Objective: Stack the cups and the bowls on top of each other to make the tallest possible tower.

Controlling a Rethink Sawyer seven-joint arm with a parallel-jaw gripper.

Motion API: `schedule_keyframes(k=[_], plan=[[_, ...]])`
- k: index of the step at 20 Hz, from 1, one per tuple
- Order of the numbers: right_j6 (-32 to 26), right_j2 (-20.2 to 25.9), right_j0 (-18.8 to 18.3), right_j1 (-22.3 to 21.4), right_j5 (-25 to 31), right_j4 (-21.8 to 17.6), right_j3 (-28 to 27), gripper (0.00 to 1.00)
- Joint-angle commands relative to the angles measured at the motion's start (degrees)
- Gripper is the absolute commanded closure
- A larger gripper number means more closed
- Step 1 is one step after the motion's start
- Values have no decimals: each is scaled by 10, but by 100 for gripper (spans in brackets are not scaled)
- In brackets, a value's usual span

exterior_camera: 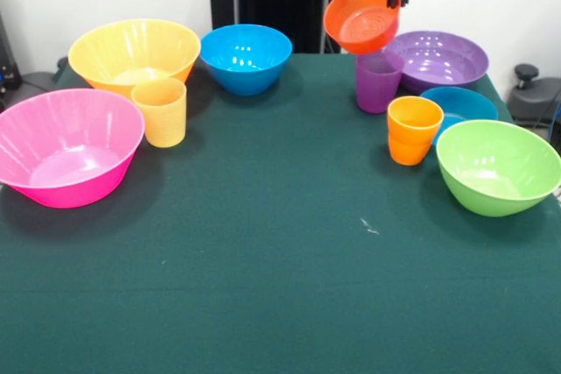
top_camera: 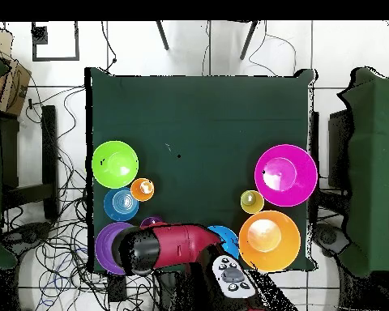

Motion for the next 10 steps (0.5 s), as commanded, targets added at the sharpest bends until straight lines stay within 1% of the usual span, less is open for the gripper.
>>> schedule_keyframes(k=[1, 3, 4, 5, 6, 9, 10], plan=[[12, 58, -29, 27, 71, 36, -40, 100], [10, 51, -24, 21, 81, 26, -56, 100], [-1, 61, -33, 26, 101, 30, -64, 100], [-3, 62, -33, 27, 113, 28, -71, 100], [-6, 52, -25, 22, 122, 12, -86, 100], [-15, 55, -32, 27, 129, 2, -97, 100], [-17, 52, -30, 24, 124, -9, -101, 100]])
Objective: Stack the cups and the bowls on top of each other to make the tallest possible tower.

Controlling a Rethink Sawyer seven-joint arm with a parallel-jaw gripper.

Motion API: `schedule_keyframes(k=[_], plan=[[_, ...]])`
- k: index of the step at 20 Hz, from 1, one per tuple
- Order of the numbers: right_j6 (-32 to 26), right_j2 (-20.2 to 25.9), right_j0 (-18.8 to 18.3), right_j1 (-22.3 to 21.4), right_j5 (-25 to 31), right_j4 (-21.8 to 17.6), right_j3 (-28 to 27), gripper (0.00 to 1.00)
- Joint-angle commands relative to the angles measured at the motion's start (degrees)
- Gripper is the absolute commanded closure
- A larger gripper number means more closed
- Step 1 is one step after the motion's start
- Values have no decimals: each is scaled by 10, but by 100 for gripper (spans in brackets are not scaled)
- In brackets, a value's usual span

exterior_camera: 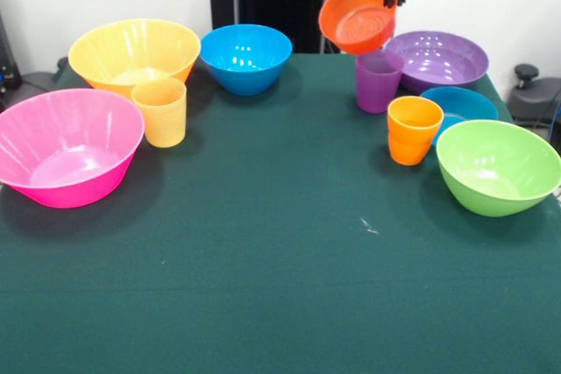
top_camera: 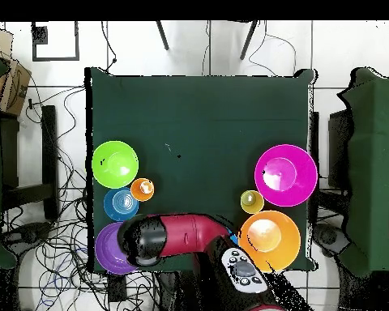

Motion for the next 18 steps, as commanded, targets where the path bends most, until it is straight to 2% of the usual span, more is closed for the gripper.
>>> schedule_keyframes(k=[1, 4, 9, 13, 16, 18], plan=[[-20, 33, -3, 22, 53, -26, -71, 100], [-51, 39, -22, 32, 28, -56, -77, 100], [-89, 63, -58, 55, 39, -77, -90, 100], [-88, 72, -58, 66, 77, -87, -119, 100], [-95, 87, -65, 81, 85, -87, -132, 100], [-95, 91, -69, 82, 68, -98, -134, 100]])
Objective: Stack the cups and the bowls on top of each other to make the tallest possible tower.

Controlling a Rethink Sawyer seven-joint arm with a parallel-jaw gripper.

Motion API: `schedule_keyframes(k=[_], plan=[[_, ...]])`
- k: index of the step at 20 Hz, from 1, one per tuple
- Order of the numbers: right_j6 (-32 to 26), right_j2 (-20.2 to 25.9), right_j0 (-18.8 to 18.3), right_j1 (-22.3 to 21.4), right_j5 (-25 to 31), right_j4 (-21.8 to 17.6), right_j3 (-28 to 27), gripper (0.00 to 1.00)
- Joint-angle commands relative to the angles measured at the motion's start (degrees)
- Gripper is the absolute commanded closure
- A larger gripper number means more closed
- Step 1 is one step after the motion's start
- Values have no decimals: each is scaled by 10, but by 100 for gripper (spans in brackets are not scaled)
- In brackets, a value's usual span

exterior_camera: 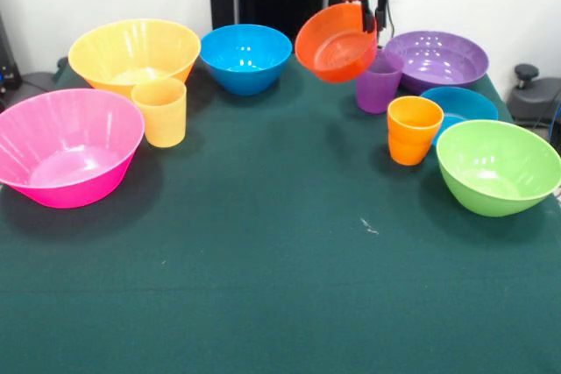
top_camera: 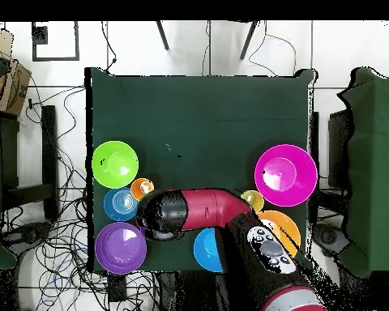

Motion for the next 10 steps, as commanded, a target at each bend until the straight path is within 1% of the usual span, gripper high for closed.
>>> schedule_keyframes(k=[1, 3, 4, 5, 6, 7, 9, 10], plan=[[-99, 62, -14, 56, 34, -49, -51, 100], [-111, 69, -22, 65, 47, -58, -59, 100], [-116, 72, -25, 66, 42, -67, -63, 100], [-124, 83, -37, 74, 35, -69, -61, 100], [-126, 85, -40, 78, 50, -68, -63, 100], [-123, 83, -37, 76, 56, -76, -70, 100], [-117, 91, -43, 78, 44, -79, -67, 100], [-116, 96, -46, 82, 48, -75, -67, 100]])
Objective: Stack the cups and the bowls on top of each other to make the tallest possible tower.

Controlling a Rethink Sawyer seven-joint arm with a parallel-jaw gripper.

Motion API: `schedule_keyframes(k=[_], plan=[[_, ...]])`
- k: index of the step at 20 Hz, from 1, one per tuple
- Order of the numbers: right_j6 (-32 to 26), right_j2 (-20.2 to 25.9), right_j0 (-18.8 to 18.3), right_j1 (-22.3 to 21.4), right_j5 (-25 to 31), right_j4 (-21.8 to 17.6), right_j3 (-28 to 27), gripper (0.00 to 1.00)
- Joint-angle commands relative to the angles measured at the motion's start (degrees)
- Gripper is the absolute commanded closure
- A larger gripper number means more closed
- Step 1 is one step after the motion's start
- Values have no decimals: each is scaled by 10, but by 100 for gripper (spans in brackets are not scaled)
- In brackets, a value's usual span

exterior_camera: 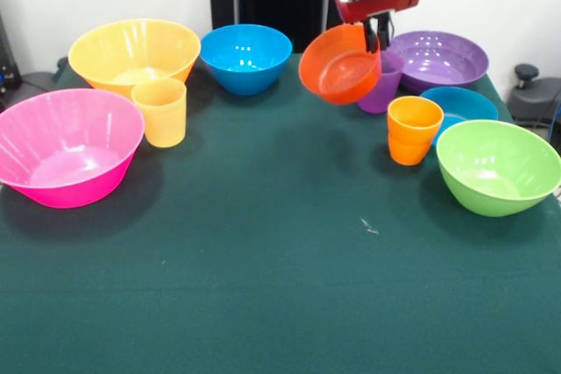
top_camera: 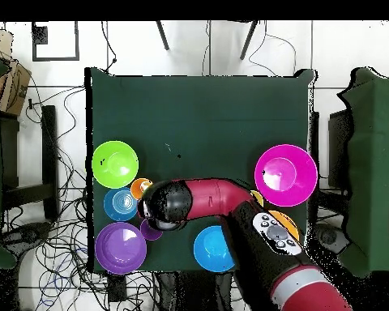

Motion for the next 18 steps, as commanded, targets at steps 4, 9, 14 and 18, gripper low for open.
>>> schedule_keyframes(k=[4, 9, 14, 18], plan=[[-120, 65, -14, 50, 105, -39, -69, 100], [-127, 72, -14, 46, 137, -56, -87, 100], [-137, 85, -27, 51, 167, -72, -95, 100], [-135, 82, -20, 42, 217, -87, -120, 100]])
